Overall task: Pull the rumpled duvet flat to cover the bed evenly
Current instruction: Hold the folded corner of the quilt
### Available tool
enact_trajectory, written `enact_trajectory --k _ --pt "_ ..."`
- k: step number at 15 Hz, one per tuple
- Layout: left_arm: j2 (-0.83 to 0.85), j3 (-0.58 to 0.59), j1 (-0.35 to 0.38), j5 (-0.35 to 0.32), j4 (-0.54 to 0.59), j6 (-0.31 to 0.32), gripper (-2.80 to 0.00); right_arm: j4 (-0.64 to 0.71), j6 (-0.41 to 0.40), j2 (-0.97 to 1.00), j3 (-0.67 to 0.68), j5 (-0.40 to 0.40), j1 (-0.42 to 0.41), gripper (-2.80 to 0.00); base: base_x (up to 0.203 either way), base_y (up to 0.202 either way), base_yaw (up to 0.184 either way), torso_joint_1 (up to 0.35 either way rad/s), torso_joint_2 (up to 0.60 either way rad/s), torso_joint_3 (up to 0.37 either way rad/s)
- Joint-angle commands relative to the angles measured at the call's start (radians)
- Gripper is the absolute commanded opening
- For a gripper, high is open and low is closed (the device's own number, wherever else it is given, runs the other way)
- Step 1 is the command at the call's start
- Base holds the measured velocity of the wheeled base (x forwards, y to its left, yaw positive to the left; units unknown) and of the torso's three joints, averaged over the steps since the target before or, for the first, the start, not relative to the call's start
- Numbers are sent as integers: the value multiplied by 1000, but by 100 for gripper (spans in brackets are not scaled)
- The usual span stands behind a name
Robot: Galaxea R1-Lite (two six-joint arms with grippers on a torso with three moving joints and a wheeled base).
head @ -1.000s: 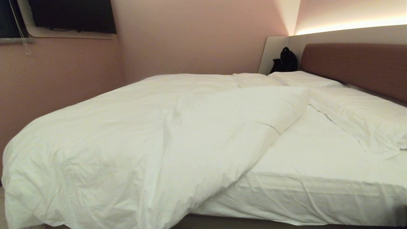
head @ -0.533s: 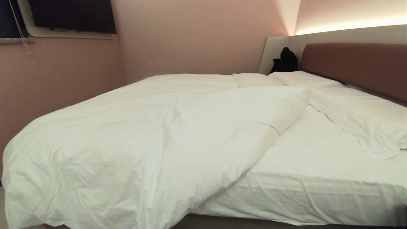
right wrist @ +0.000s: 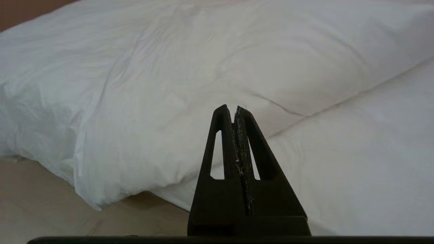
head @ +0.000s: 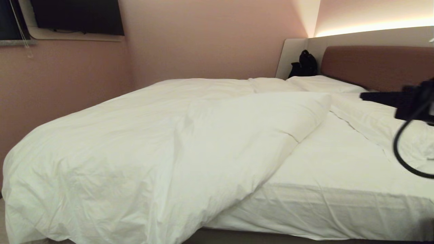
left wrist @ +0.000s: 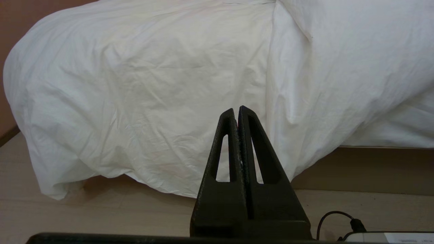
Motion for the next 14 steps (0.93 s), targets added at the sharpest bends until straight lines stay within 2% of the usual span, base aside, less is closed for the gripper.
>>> enact_trajectory --k 1,4,8,14 --pt "0 0 0 0 -1 0 -280 -7 9 316 -142 -22 53 -280 0 0 0 0 0 0" --pt "0 0 0 0 0 0 -280 -14 30 451 -210 -41 103 -280 0 0 0 0 0 0" --pt "0 0 0 0 -1 0 -280 -16 75 545 -286 -40 108 -280 0 0 0 0 0 0" --pt "0 0 0 0 0 0 -280 -18 69 680 -395 -40 131 -280 0 0 0 0 0 0"
